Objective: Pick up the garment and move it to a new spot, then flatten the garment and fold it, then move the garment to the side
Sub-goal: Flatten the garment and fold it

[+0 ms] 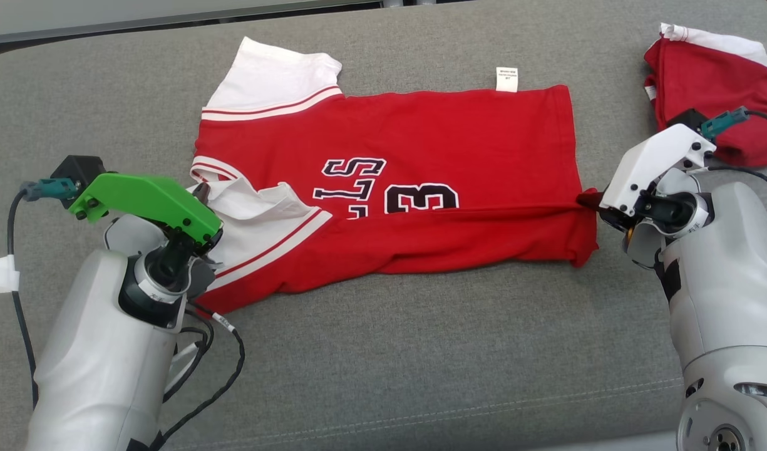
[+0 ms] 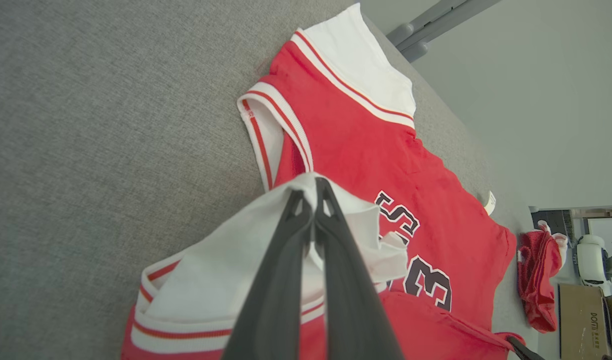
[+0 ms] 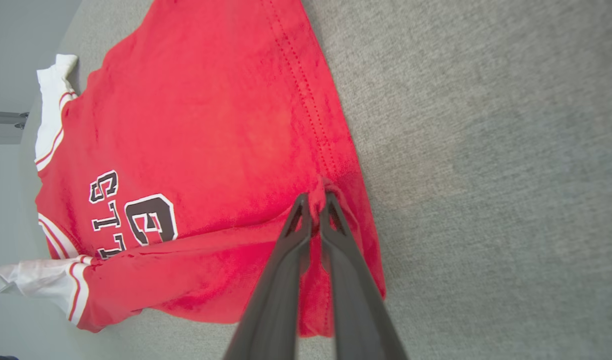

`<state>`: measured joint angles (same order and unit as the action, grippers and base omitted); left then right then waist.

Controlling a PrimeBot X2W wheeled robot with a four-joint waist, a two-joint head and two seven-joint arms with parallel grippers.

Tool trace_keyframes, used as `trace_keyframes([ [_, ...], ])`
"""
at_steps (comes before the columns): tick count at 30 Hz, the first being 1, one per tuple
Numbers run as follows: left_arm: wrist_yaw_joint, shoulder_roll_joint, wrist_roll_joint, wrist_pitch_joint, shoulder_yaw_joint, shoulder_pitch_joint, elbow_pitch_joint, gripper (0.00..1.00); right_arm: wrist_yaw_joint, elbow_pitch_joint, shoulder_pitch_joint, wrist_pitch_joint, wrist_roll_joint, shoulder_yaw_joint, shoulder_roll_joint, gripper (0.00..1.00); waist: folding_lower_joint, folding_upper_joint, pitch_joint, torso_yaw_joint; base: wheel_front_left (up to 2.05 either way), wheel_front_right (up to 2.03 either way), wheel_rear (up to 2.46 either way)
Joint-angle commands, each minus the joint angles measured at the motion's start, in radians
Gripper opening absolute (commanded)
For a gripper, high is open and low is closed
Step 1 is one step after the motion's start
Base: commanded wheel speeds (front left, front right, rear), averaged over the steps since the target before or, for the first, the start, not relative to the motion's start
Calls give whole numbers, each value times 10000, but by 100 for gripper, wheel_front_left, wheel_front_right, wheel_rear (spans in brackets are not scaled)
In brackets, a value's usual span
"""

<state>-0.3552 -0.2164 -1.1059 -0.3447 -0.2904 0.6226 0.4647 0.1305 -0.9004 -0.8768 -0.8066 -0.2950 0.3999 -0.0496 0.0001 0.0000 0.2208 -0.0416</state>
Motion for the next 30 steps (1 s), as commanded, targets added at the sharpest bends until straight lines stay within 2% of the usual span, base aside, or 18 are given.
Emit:
trace_keyframes([
  [1,71,-113,169,-48,-62,224,80,0,2,-68,-152,93,74,-49,-21,90,-1,0,-14,-3,0,0,0],
  [2,73,-126,174,-103,-95,271,126,20,2,-106,-185,125,90,-71,-21,100,-1,0,-29,-2,0,0,0],
  [4,89,-179,251,-149,-166,386,181,43,2,-172,-236,211,128,-87,-24,100,-1,0,-70,3,0,0,0],
  [5,96,-211,253,-196,-189,426,202,68,2,-191,-278,256,136,-83,-22,100,-1,0,-94,5,0,0,0],
  [6,115,-239,276,-186,-200,461,215,100,2,-217,-318,277,153,-73,-22,100,-1,0,-131,9,0,0,0],
  [19,114,-604,197,-565,-274,60,-27,100,2,67,-94,206,186,33,-22,100,-1,0,-864,3,0,0,0],
  [25,120,-872,76,-657,-194,-577,-742,100,2,951,475,67,-132,-139,-23,100,-1,0,-1345,-4,0,0,0],
  [30,11,-1036,-143,-596,39,-1555,-1729,100,1,2212,1399,-86,-580,-301,-20,100,-1,0,-1741,23,0,0,0],
])
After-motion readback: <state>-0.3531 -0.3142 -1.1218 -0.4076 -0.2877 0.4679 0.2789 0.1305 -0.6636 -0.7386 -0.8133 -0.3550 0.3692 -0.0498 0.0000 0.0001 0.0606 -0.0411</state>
